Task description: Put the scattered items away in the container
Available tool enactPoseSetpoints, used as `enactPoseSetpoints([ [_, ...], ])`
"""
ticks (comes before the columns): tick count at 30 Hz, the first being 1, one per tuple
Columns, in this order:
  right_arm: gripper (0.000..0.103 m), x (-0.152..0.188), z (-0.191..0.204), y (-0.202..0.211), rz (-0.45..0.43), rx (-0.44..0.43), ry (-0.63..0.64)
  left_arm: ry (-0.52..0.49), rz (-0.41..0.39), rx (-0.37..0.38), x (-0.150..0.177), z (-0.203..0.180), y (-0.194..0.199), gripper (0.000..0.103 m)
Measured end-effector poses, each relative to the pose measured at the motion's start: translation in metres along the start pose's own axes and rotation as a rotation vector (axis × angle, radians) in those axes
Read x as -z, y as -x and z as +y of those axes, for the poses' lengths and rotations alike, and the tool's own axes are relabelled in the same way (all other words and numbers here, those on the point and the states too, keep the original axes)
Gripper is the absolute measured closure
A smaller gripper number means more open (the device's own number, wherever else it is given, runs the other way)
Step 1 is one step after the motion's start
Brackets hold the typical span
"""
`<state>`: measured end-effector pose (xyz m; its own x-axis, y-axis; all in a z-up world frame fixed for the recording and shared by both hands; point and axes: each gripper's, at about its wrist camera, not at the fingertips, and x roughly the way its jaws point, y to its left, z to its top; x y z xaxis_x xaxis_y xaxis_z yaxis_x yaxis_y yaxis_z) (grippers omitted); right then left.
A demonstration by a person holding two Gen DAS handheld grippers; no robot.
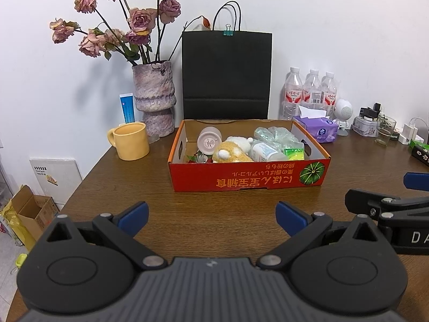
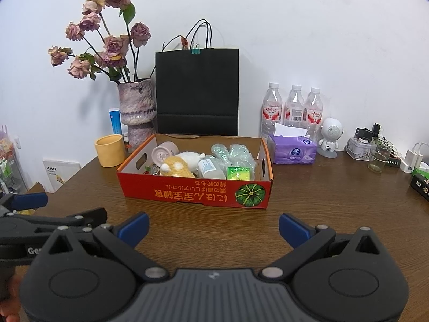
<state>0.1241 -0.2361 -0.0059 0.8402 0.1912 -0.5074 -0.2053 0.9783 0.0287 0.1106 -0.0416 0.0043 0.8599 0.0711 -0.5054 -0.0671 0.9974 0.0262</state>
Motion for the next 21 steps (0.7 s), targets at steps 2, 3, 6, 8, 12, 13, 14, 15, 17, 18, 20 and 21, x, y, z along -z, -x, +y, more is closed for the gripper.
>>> enactPoseSetpoints([
  [2, 0.000, -0.0003, -0.0001, 0.0001, 0.000, 0.000, 0.000, 0.000, 0.000, 0.001, 0.0002, 0.0001, 0.0002, 0.000],
  [3, 0.000, 0.0000, -0.0002, 0.0005, -0.001, 0.000, 0.000, 0.000, 0.000, 0.001, 0.0002, 0.0001, 0.0001, 0.000],
  [6, 0.000, 0.0007, -0.0002, 0.0013, -0.001, 0.001, 0.000, -0.001, 0.001, 0.001, 0.0002, 0.0003, -0.0001, 0.000],
  [8, 0.000, 0.0006, 0.0001, 0.0013, -0.001, 0.001, 0.000, -0.001, 0.002, 0.002, 0.0000, 0.0005, -0.0003, 0.000],
  [12, 0.000, 0.0002, 0.0008, 0.0006, 0.000, 0.003, 0.001, 0.000, 0.004, 0.004, -0.0002, 0.0006, -0.0008, 0.000],
  [13, 0.000, 0.0002, 0.0008, 0.0005, 0.001, 0.003, 0.001, 0.000, 0.004, 0.004, -0.0002, 0.0007, -0.0009, 0.000],
  [14, 0.000, 0.0001, 0.0008, 0.0004, 0.001, 0.003, 0.001, 0.000, 0.005, 0.004, -0.0001, 0.0008, -0.0011, 0.000],
  [15, 0.000, 0.0001, 0.0007, 0.0004, 0.001, 0.003, 0.001, 0.001, 0.005, 0.004, 0.0000, 0.0010, -0.0012, 0.000],
  [17, 0.000, 0.0001, 0.0009, -0.0001, 0.002, 0.002, 0.002, 0.000, 0.007, 0.004, -0.0012, 0.0016, -0.0016, 0.000],
  [18, 0.000, 0.0001, 0.0009, -0.0005, 0.002, 0.002, 0.002, 0.000, 0.008, 0.004, -0.0012, 0.0017, -0.0019, 0.000],
  [20, 0.000, 0.0004, 0.0008, -0.0007, 0.003, 0.002, 0.002, 0.001, 0.009, 0.005, -0.0013, 0.0019, -0.0024, 0.000],
  [21, 0.000, 0.0006, 0.0008, -0.0008, 0.004, 0.001, 0.002, 0.001, 0.010, 0.004, -0.0013, 0.0020, -0.0025, 0.000],
])
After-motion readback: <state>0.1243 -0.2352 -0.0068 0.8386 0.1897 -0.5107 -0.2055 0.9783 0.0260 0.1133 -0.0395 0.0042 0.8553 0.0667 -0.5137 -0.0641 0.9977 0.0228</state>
